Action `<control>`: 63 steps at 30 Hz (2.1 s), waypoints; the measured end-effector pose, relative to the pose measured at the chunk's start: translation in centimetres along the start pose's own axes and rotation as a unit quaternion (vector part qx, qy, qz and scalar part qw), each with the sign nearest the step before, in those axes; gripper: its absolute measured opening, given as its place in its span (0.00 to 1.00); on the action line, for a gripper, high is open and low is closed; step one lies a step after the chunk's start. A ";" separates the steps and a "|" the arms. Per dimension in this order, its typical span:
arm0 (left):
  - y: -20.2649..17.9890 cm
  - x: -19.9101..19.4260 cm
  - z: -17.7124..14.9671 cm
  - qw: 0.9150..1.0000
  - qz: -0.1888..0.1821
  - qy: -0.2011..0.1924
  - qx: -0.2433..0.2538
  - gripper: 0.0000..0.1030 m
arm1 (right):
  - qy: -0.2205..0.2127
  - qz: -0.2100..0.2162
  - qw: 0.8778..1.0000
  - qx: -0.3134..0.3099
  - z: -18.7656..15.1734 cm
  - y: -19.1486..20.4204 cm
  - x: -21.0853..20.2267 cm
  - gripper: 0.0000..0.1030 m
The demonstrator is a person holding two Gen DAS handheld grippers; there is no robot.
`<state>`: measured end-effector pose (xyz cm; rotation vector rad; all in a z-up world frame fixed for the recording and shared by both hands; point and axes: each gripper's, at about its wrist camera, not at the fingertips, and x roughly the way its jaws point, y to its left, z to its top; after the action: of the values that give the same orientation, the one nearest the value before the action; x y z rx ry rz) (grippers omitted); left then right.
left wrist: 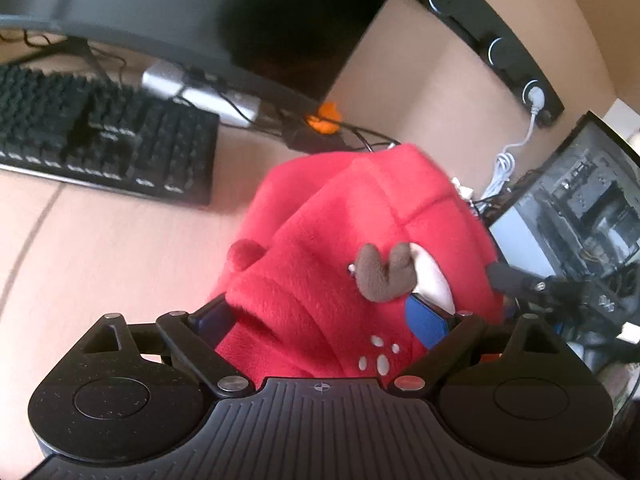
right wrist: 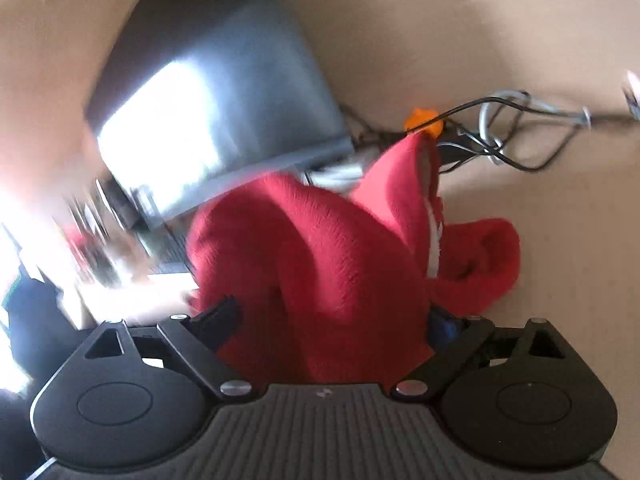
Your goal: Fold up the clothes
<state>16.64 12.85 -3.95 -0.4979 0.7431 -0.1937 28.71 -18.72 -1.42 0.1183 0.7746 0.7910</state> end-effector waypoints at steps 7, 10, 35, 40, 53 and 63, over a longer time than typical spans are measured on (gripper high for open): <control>-1.0 -2.9 1.6 0.995 0.065 -0.071 0.031 0.92 | 0.037 -0.034 0.984 -0.172 0.6 3.9 2.3 0.94; -3.0 -2.2 2.0 0.992 0.072 -0.071 0.078 0.93 | 0.005 -0.011 0.985 -0.170 2.8 2.6 -1.6 0.98; -5.8 -1.6 -5.8 0.961 0.121 0.089 0.232 0.93 | -0.004 -0.316 0.941 -0.120 5.2 -6.5 9.5 1.00; -7.3 -0.1 -7.8 0.954 0.128 0.091 0.254 0.94 | -0.013 -0.303 0.945 -0.122 5.8 -6.3 8.0 1.00; -11.6 3.6 -7.7 0.964 0.052 0.085 0.245 0.93 | -0.081 -0.101 0.991 -0.043 3.7 -4.1 -7.8 1.00; -6.4 -2.0 -2.5 0.996 0.048 0.011 0.071 0.98 | 0.099 -0.253 0.927 -0.260 -10.3 -1.1 -5.0 1.00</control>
<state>13.53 7.05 -1.15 -0.3250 0.7667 -0.1606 20.31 -24.75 -6.39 -0.6264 0.7158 0.4917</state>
